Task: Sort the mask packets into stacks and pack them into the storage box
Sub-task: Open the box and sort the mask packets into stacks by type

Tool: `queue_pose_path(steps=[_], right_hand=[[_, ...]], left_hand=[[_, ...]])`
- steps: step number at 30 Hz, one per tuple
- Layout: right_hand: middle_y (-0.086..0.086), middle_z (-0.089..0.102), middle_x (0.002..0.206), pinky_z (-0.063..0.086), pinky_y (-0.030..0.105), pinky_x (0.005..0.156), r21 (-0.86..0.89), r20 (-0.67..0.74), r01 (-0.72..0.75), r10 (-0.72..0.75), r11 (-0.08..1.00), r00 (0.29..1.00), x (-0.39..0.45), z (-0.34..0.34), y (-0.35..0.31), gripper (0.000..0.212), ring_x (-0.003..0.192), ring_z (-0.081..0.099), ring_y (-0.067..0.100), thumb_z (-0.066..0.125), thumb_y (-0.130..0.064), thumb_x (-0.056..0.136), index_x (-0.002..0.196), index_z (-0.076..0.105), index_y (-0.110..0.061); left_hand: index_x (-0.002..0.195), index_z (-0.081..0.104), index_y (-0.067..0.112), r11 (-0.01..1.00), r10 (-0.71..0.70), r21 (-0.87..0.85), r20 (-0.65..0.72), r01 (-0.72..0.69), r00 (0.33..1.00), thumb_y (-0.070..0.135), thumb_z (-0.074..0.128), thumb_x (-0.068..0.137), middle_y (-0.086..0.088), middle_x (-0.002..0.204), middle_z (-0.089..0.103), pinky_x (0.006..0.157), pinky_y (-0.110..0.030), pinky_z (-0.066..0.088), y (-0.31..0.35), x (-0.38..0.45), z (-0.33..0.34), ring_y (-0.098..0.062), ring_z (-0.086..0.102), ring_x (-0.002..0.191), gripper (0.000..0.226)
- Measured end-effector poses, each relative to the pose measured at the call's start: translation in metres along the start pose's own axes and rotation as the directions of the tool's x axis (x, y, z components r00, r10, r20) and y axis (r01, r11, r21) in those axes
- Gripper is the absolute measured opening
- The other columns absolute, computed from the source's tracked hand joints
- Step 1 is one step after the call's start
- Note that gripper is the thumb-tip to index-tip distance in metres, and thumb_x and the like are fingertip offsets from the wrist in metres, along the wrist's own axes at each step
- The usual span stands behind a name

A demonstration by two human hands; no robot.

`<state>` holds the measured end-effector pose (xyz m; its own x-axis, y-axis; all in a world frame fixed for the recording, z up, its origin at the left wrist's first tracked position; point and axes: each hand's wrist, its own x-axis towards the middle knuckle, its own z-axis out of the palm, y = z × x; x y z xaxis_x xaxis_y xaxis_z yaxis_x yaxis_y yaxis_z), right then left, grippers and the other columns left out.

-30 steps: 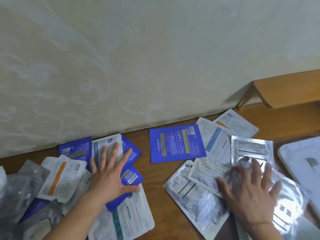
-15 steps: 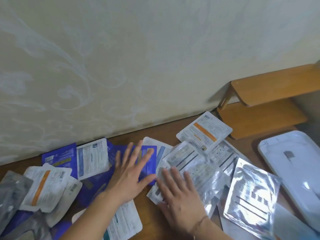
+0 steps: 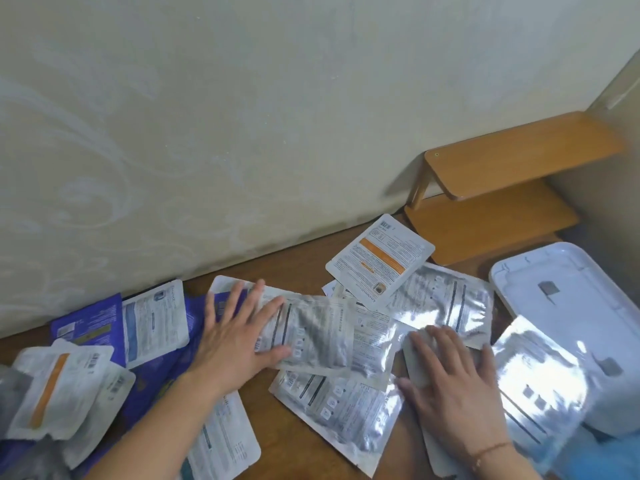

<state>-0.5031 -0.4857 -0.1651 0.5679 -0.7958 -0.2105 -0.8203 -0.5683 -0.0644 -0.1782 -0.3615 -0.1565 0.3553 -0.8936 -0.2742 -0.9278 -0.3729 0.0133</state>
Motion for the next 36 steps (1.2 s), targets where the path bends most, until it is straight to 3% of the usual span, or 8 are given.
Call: queue_pose_path(steps=[3,6,11,19,26,29,32,36], right_hand=[[0.004,0.037,0.151,0.014,0.062,0.112,0.031,-0.026,-0.162,0.163,0.986,0.986,0.006,-0.002,-0.015,0.061,0.145,0.019,0.034,0.032,-0.071,0.083,0.131,0.050,-0.037],[0.005,0.024,0.159,0.007,0.057,0.114,0.070,-0.108,-0.068,0.075,0.995,0.991,0.010,-0.002,-0.045,0.061,0.148,0.008,0.034,0.030,-0.069,0.091,0.140,0.044,-0.035],[0.004,0.026,0.158,0.015,0.068,0.107,0.026,-0.098,0.281,-0.277,0.959,0.956,-0.014,0.016,-0.087,0.054,0.146,0.017,0.038,0.024,-0.065,0.095,0.138,0.047,-0.040],[-0.002,0.039,0.152,0.021,0.063,0.105,0.097,-0.197,0.271,-0.249,0.958,0.948,-0.034,0.026,-0.058,0.064,0.142,0.029,0.020,0.028,-0.063,0.093,0.142,0.046,-0.025],[0.000,0.056,0.137,0.020,0.055,0.110,0.135,-0.253,0.256,-0.217,0.957,0.943,-0.010,0.007,-0.058,0.050,0.141,0.031,0.029,0.040,-0.046,0.091,0.128,0.060,-0.019],[0.003,0.039,0.152,0.014,0.053,0.111,0.042,-0.170,0.209,-0.199,0.977,0.965,0.014,0.010,-0.052,0.056,0.145,0.017,0.031,0.020,-0.042,0.099,0.141,0.045,-0.014],[0.004,0.041,0.151,0.015,0.054,0.110,-0.018,-0.153,0.306,-0.305,0.952,0.940,0.010,0.014,-0.058,0.060,0.145,0.019,0.029,0.033,-0.034,0.087,0.143,0.043,-0.014],[0.003,0.046,0.147,0.019,0.053,0.111,0.003,-0.180,0.285,-0.280,0.958,0.943,-0.025,0.018,-0.056,0.054,0.142,0.030,0.029,0.031,-0.023,0.089,0.139,0.051,-0.015]], left_hand=[[0.154,0.009,0.035,0.997,-0.059,-0.052,-0.117,0.053,0.991,0.066,0.021,0.094,0.008,0.161,-0.014,0.118,-0.054,-0.005,0.004,-0.004,-0.002,-0.019,-0.013,0.149,0.069],[0.153,0.010,0.036,0.978,0.052,-0.184,-0.219,-0.094,0.974,0.027,0.043,0.099,0.009,0.161,-0.011,0.121,-0.053,0.005,0.033,-0.005,-0.013,-0.017,-0.013,0.149,0.064],[0.151,-0.003,0.049,0.886,0.460,-0.053,-0.003,-0.460,0.888,0.063,0.018,0.099,0.017,0.158,-0.025,0.111,-0.052,-0.027,0.077,0.001,-0.022,-0.016,-0.032,0.143,0.057],[0.141,-0.028,0.053,0.975,0.200,0.081,0.105,-0.208,0.974,0.092,0.019,0.076,0.009,0.150,-0.043,0.101,-0.062,-0.033,0.048,0.003,-0.008,-0.026,-0.043,0.136,0.089],[0.153,-0.004,0.040,0.997,-0.065,0.032,-0.128,0.070,0.990,0.064,0.022,0.094,0.000,0.161,-0.022,0.111,-0.061,-0.019,0.033,0.004,-0.013,-0.029,-0.024,0.146,0.069],[0.153,0.011,0.036,0.984,0.169,-0.042,-0.110,-0.174,0.979,0.062,0.025,0.096,0.002,0.164,-0.007,0.117,-0.055,-0.012,0.060,-0.018,-0.015,-0.024,-0.014,0.149,0.064],[0.152,0.002,0.042,0.838,0.510,0.164,0.103,-0.520,0.854,0.081,0.012,0.086,0.001,0.161,-0.018,0.111,-0.063,-0.017,0.077,-0.054,0.001,-0.028,-0.022,0.147,0.077],[0.152,-0.002,0.045,0.946,0.248,0.215,-0.001,-0.242,0.969,0.079,0.009,0.088,-0.003,0.162,-0.018,0.108,-0.068,-0.018,0.042,-0.052,0.012,-0.030,-0.029,0.144,0.074]])
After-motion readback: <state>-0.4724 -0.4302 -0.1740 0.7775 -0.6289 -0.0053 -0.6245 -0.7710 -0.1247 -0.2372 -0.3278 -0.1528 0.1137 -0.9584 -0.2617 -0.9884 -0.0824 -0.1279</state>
